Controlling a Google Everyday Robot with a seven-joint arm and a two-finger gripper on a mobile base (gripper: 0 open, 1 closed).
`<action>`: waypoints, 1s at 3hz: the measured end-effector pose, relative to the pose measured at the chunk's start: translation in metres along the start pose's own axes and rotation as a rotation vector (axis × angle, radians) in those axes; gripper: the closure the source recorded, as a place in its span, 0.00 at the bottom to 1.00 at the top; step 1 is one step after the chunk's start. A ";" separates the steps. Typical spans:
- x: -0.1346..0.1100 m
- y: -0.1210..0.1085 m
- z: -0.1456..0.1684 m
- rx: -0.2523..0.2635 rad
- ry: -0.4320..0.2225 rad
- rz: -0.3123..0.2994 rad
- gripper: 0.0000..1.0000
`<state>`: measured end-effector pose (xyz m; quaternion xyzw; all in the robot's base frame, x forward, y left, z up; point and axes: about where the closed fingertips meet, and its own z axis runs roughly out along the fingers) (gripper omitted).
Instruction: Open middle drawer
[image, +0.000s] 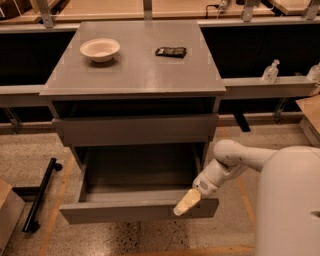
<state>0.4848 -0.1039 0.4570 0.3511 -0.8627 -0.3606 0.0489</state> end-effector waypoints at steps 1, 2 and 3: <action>0.000 0.000 0.000 0.000 0.000 0.000 0.00; -0.010 0.001 -0.012 0.064 -0.074 -0.057 0.00; -0.022 -0.005 -0.018 0.114 -0.125 -0.077 0.00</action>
Offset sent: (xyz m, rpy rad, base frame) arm 0.0486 -0.0047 0.0583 0.0514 -0.4501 -0.0722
